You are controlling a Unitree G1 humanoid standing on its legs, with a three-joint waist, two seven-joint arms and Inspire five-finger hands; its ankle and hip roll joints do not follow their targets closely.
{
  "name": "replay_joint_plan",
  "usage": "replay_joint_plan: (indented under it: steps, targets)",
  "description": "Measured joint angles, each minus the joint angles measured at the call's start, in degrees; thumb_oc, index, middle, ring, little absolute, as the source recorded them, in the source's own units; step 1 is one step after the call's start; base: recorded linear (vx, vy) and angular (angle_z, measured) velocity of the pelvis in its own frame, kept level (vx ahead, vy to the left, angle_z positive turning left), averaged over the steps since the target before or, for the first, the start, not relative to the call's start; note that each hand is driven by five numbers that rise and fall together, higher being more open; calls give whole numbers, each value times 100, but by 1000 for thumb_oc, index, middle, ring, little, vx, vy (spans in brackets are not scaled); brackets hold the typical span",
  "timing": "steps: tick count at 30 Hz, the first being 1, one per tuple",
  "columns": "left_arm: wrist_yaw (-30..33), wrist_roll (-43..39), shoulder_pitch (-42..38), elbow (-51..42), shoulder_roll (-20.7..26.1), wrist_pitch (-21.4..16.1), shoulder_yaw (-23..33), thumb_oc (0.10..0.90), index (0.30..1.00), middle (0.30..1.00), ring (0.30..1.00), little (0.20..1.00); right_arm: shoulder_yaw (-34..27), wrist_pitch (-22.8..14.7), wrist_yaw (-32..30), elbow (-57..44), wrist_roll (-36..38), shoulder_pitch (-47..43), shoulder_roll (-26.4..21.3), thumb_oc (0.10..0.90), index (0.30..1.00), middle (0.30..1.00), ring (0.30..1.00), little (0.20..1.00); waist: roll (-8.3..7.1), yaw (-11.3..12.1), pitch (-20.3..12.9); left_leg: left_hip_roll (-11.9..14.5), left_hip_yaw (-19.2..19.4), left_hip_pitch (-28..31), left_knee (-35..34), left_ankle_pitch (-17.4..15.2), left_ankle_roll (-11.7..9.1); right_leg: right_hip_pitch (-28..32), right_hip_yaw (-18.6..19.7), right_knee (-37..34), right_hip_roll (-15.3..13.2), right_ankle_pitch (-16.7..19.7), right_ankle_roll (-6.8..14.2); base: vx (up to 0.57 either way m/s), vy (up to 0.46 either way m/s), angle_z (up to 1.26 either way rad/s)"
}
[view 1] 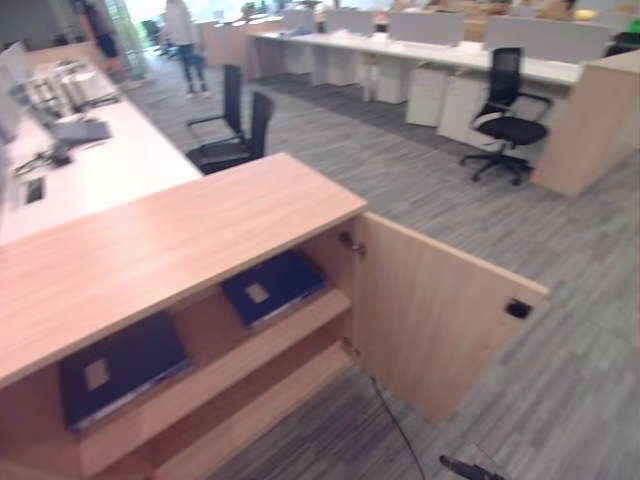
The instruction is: Put the empty folder in the office cabinet
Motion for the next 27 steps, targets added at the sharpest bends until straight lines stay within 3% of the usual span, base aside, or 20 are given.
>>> replay_joint_plan:
  steps: [2,4,5,6,8,10,12,14,19,27]
  targets:
    - [-27,1,-160,-67,-15,-8,-134,800,900,900,900,900,-244,-6,51,-66,48,213,-243,800,900,900,900,900,-97,-247,-26,93,-87,-89,32,34,-58,-87,72,-78,99,43,-27,44,-190,-37]
    - [-45,2,-204,31,-12,3,-233,800,900,900,900,900,-426,13,-32,-18,47,159,-645,800,900,900,900,900,-189,-423,-80,153,87,-95,-5,37,-103,-189,227,-126,175,65,-81,25,-138,-37]
    - [-44,2,-216,28,-5,3,-226,800,900,900,900,900,-458,48,-35,-18,44,158,-867,800,900,900,900,900,-164,-507,-106,155,88,-103,-16,49,-123,-188,228,-150,181,79,-90,7,-101,-41]
    - [-37,4,-282,96,-6,-10,-288,800,900,900,900,900,-566,-44,-243,-632,40,152,-1615,800,900,900,900,900,-167,-677,-117,162,223,-133,-27,57,-115,-242,366,-254,213,170,-82,-3,-122,-28]
    - [-23,112,-286,68,-6,-52,-357,800,900,900,900,900,-612,-20,-467,-1648,-105,206,-1912,800,900,900,900,900,-155,-770,-114,175,284,-130,-22,61,-117,-201,444,-384,243,255,-99,-4,-90,-29]
    - [-55,354,-113,92,-18,-120,-320,800,900,900,900,900,-437,-265,-530,-3738,-457,206,-2274,800,900,900,900,900,38,-905,-84,138,349,-112,-47,64,-121,-251,617,-417,272,326,-112,-4,-54,-36]
    - [-23,434,-128,129,17,-119,-40,800,900,900,900,900,-325,-572,-476,-4133,-762,-60,-2596,800,900,900,900,900,89,-750,-92,154,259,-81,-47,75,-129,-171,603,-417,290,320,-113,-6,-45,5]
    - [-40,454,-139,136,22,-114,17,800,900,900,900,900,-46,-548,-406,-4052,-964,-291,-2802,800,900,900,900,900,121,-596,-94,148,220,-87,-48,76,-129,-169,583,-417,283,317,-110,-8,-36,12]
    - [-53,466,-46,153,23,-87,104,800,900,900,900,900,1005,-386,197,-4055,-1108,-359,-2637,800,900,900,900,900,97,-176,-79,140,157,-123,-48,89,-130,-172,519,-416,268,319,-112,-16,-32,6]
    - [-62,474,-107,104,77,-84,67,800,900,900,900,900,1872,-131,657,-4052,-1087,-595,-2273,800,900,900,900,900,9,-89,-40,92,40,-193,-45,111,-97,-181,415,-387,215,334,-119,-3,-12,7]
